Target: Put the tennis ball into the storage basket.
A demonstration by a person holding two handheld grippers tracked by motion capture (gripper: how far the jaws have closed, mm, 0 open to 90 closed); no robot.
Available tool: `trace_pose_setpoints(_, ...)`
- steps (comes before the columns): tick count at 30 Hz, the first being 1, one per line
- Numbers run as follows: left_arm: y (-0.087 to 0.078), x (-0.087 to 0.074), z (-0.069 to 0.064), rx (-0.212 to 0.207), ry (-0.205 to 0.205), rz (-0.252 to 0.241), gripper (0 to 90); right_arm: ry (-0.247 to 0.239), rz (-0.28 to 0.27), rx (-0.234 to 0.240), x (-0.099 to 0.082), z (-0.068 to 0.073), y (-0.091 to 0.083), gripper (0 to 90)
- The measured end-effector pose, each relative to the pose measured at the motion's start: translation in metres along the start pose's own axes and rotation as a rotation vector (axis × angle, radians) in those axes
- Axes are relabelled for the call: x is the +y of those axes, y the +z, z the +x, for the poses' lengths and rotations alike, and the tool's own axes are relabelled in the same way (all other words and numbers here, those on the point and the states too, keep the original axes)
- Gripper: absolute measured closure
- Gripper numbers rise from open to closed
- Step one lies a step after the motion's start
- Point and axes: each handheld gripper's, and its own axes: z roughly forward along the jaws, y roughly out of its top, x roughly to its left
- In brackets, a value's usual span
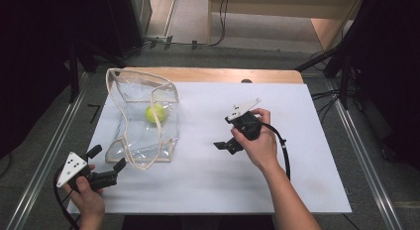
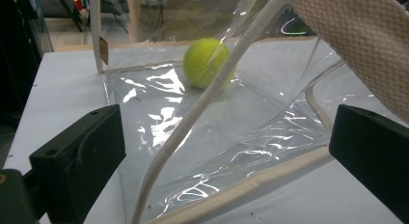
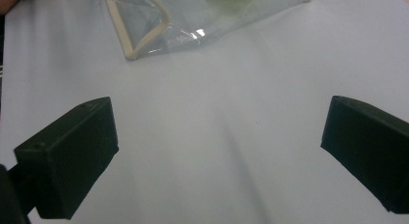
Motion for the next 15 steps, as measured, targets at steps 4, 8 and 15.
trace_pose_setpoints(4,0.0,0.0,0.0,0.001,0.0,0.0,0.0,0.011,-0.004,-0.012,-0.009,-0.001,-0.003,0.0)
trace_pose_setpoints(8,0.0,0.0,0.0,0.0,0.0,0.0,0.0,0.02,-0.005,-0.023,-0.018,-0.002,-0.006,0.0)
trace_pose_setpoints(15,0.0,0.0,0.0,0.001,0.001,-0.001,0.0,0.058,-0.02,-0.053,-0.034,-0.004,-0.014,0.0)
